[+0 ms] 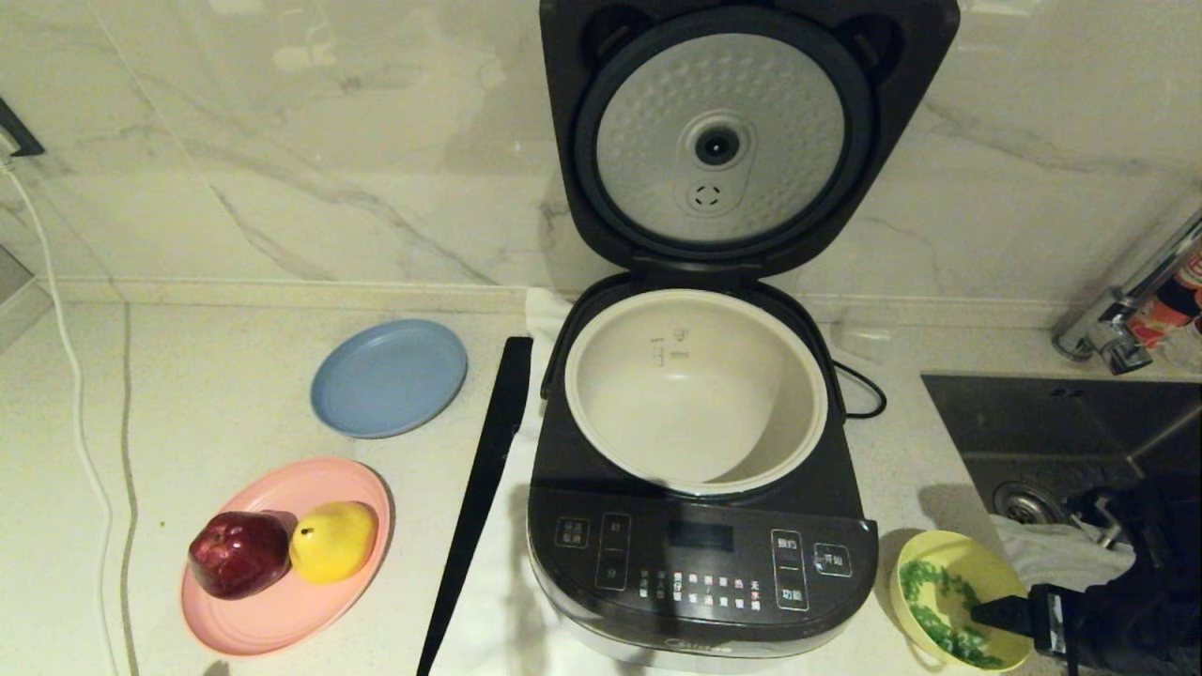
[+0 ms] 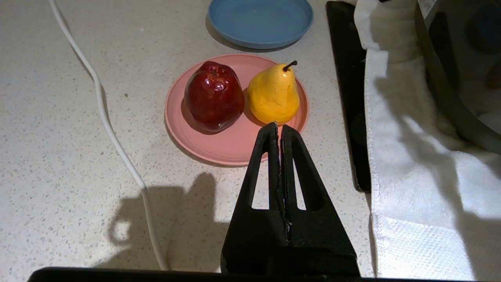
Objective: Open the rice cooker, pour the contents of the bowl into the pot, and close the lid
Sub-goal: Fill a bowl with water from the tap
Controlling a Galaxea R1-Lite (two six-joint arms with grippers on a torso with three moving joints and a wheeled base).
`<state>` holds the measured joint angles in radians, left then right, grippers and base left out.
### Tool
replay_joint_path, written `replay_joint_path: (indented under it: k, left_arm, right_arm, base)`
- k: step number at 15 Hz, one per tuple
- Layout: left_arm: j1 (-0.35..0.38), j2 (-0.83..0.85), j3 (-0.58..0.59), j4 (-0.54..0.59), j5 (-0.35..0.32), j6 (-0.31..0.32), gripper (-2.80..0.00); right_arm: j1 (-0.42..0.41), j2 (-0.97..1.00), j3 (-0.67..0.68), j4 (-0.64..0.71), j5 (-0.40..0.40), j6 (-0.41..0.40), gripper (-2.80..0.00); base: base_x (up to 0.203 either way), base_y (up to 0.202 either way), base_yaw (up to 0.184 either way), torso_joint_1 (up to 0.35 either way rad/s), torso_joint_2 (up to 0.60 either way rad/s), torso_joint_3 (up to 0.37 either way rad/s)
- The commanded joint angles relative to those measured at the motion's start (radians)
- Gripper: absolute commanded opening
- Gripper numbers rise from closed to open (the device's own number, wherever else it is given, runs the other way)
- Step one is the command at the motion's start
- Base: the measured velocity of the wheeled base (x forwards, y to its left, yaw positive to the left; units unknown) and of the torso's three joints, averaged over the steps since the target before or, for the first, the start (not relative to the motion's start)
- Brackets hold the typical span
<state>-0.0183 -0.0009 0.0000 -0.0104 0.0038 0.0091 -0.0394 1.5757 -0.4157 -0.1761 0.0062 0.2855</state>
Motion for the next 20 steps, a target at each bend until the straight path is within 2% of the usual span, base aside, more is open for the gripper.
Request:
replay_joint_path:
  k: [1, 6, 7, 20]
  left_arm:
    - [0.000, -0.001, 0.003, 0.000, 0.001, 0.000, -2.80]
    - [0.000, -0.001, 0.003, 0.000, 0.001, 0.000, -2.80]
    - [0.000, -0.001, 0.003, 0.000, 0.001, 0.000, -2.80]
    - [0.000, -0.001, 0.004, 0.000, 0.001, 0.000, -2.80]
  right_arm:
    - [0.001, 0.089, 0.027, -0.089, -0.025, 0.001, 0.00]
    - [0.001, 0.104, 0.041, -0.128, -0.031, 0.003, 0.00]
    - [0.001, 0.109, 0.041, -0.129, -0.031, 0.003, -2.80]
    - [0.010, 0.104, 0.040, -0.129, -0.029, 0.046, -2.80]
  base:
    - [0.000, 0.000, 0.000, 0.000, 0.00, 0.000]
    - [0.000, 0.000, 0.000, 0.000, 0.00, 0.000]
    - [0.000, 0.000, 0.000, 0.000, 0.00, 0.000]
    - [0.000, 0.000, 0.000, 0.000, 0.00, 0.000]
